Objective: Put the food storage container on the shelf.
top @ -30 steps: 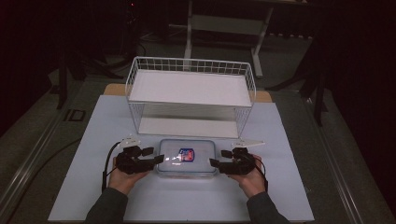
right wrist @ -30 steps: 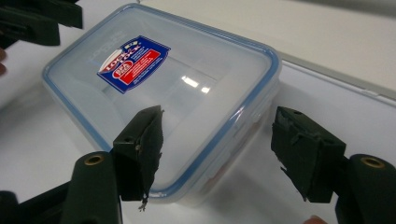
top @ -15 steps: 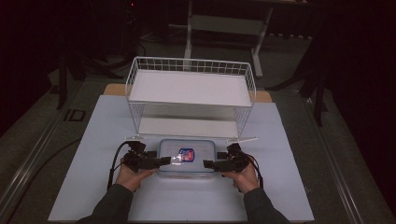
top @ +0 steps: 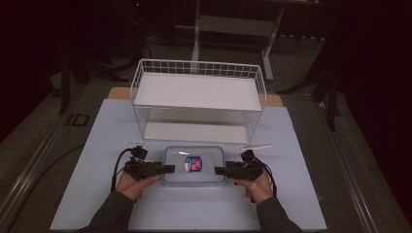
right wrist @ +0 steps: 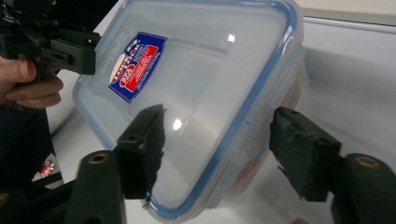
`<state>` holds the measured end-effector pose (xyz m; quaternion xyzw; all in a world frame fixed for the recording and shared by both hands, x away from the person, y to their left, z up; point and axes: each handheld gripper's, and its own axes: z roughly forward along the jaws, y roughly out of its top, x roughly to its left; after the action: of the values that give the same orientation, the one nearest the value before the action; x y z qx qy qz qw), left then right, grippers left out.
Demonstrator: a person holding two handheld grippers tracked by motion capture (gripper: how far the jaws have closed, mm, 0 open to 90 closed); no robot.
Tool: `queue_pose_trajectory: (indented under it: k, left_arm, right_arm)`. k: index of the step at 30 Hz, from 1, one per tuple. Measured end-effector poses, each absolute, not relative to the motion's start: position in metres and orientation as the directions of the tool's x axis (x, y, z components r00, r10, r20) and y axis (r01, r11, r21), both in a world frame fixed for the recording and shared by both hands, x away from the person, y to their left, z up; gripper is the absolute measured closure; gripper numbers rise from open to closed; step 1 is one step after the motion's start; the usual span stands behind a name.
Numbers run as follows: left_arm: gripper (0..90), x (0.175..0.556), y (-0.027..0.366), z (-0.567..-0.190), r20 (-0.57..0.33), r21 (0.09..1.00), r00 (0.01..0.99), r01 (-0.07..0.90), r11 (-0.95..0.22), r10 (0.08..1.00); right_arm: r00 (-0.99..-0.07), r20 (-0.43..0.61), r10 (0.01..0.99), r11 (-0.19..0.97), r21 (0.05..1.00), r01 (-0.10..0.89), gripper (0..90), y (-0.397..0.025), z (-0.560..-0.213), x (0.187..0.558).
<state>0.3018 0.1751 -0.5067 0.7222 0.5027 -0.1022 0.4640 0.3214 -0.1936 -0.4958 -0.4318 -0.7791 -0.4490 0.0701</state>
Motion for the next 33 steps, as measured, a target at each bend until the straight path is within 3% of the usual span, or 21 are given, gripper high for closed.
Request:
queue_pose_trajectory:
  k: [6,10,12,14,16,17,19,22,33]
  left_arm:
    - [39.4,0.286,0.176,-0.502,-0.571,0.618,0.519,0.781,-0.083,0.636]
    - [40.2,0.281,0.176,-0.500,-0.533,0.644,0.548,0.757,-0.111,0.645]
    - [40.2,0.279,0.175,-0.499,-0.523,0.652,0.557,0.749,-0.118,0.646]
    - [40.2,0.278,0.175,-0.500,-0.517,0.658,0.565,0.743,-0.123,0.643]
    - [40.4,0.277,0.173,-0.499,-0.497,0.672,0.588,0.726,-0.145,0.638]
    - [41.1,0.275,0.172,-0.498,-0.486,0.676,0.593,0.721,-0.154,0.642]
    - [41.8,0.275,0.172,-0.498,-0.482,0.674,0.596,0.720,-0.162,0.642]
    - [42.4,0.275,0.174,-0.500,-0.499,0.673,0.591,0.725,-0.145,0.634]
    - [46.2,0.269,0.175,-0.499,-0.513,0.680,0.584,0.724,-0.118,0.629]
  right_arm:
    - [-0.596,0.561,0.574,0.181,0.623,0.761,53.9,-0.207,-0.496,0.311]
    - [-0.602,0.569,0.560,0.176,0.629,0.757,55.5,-0.209,-0.497,0.309]
    - [-0.614,0.560,0.556,0.185,0.637,0.748,53.2,-0.209,-0.497,0.309]
    - [-0.621,0.562,0.546,0.181,0.645,0.743,43.3,-0.208,-0.497,0.310]
    - [-0.624,0.557,0.549,0.185,0.646,0.740,42.2,-0.207,-0.498,0.311]
    - [-0.627,0.550,0.551,0.207,0.637,0.742,31.6,-0.201,-0.501,0.313]
    - [-0.623,0.545,0.561,0.220,0.628,0.747,27.0,-0.195,-0.504,0.313]
    - [-0.626,0.545,0.558,0.200,0.643,0.739,41.1,-0.201,-0.500,0.312]
    - [-0.597,0.622,0.507,0.154,0.616,0.773,51.3,-0.216,-0.502,0.307]
